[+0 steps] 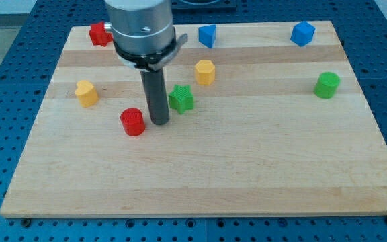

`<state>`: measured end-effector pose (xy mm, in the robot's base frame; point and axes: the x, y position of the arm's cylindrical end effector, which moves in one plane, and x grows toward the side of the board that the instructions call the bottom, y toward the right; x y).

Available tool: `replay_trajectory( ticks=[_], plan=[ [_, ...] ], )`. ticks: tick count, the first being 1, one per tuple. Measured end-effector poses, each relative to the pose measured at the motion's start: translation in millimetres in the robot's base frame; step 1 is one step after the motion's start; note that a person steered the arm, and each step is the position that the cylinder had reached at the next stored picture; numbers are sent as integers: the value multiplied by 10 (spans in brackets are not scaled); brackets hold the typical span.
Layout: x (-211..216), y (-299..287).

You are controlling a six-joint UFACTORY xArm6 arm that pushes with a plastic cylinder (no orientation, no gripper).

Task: Push red circle vertical to the yellow heart

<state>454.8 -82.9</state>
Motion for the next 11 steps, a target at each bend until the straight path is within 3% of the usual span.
replay_trajectory(
  ticks=[2,4,11],
  plan=[
    [13,-200],
    [508,-744],
    [381,-1441]
  ],
)
